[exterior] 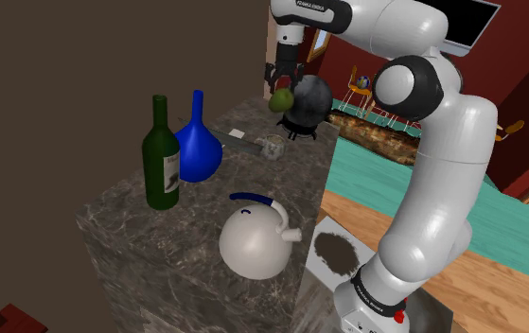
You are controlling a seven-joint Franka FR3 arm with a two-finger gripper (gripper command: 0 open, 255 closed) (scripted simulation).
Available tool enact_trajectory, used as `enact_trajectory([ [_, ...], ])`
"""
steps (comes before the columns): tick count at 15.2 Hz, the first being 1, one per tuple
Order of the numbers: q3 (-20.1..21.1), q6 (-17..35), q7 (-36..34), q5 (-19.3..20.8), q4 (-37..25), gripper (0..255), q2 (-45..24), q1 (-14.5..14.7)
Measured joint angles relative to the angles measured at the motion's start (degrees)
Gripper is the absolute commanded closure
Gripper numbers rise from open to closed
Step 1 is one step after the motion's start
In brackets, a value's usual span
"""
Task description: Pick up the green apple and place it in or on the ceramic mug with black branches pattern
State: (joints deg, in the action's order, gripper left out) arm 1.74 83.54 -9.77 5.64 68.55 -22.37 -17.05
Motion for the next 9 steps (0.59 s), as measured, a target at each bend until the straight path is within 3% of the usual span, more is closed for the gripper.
enact_trajectory([
  [9, 0.0, 7.46, -0.49, -0.04, 8.51, 255, 1.06, -0.23],
])
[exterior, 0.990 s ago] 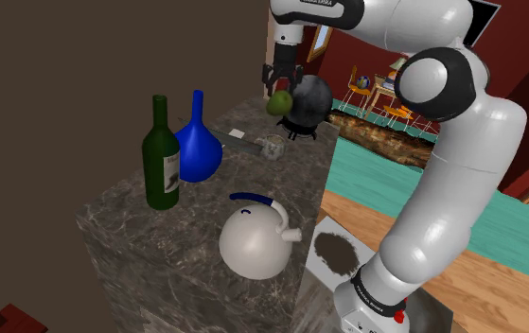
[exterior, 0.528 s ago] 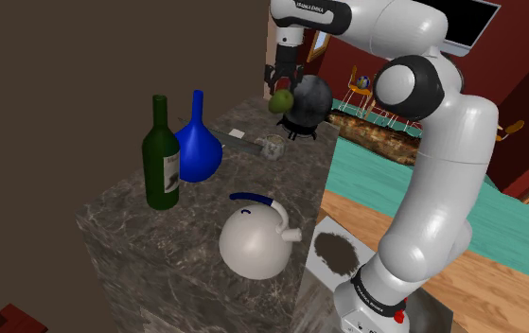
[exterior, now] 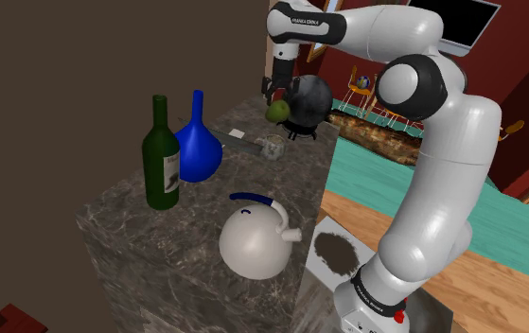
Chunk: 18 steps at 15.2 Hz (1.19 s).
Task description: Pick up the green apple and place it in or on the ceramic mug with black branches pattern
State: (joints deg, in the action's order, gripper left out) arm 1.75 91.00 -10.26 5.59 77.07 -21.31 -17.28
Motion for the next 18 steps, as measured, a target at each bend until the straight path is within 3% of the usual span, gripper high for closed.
enact_trajectory([
  [8, -0.02, 6.37, -0.47, 0.05, 6.47, 255, 0.05, -0.14],
  [14, -0.02, 6.9, -0.53, 0.06, 7.01, 255, 0.12, -0.14],
  [15, -0.02, 6.9, -0.53, 0.06, 7.02, 0, 0.12, -0.14],
  [18, -0.02, 6.91, -0.53, 0.06, 7.02, 0, 0.13, -0.14],
])
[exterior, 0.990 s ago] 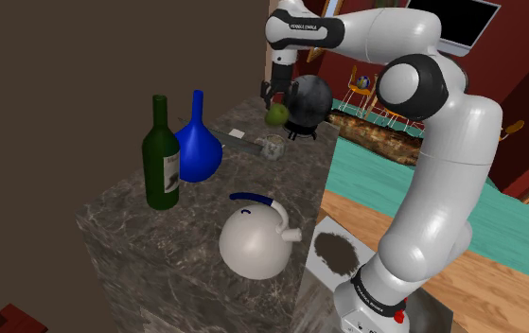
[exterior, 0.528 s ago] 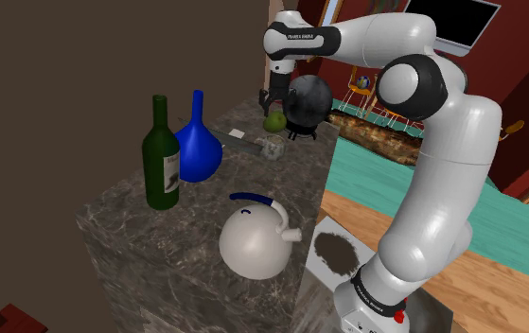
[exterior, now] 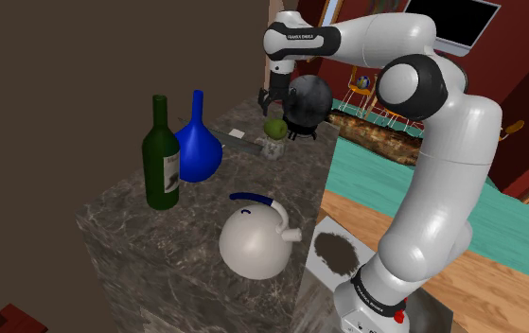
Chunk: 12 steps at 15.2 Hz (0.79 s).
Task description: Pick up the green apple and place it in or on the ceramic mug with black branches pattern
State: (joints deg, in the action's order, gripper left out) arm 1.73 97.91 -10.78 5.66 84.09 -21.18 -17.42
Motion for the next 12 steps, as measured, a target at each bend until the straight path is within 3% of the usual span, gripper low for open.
enact_trajectory([
  [3, 0.0, 0.0, 0.0, 0.0, 0.0, 0, 0.0, 0.0],
  [7, 0.15, -5.97, 0.01, -0.04, -6.8, 0, -0.76, 0.44],
  [12, 0.13, -7.92, 0.22, -0.03, -9.45, 0, -1.53, 0.45],
])
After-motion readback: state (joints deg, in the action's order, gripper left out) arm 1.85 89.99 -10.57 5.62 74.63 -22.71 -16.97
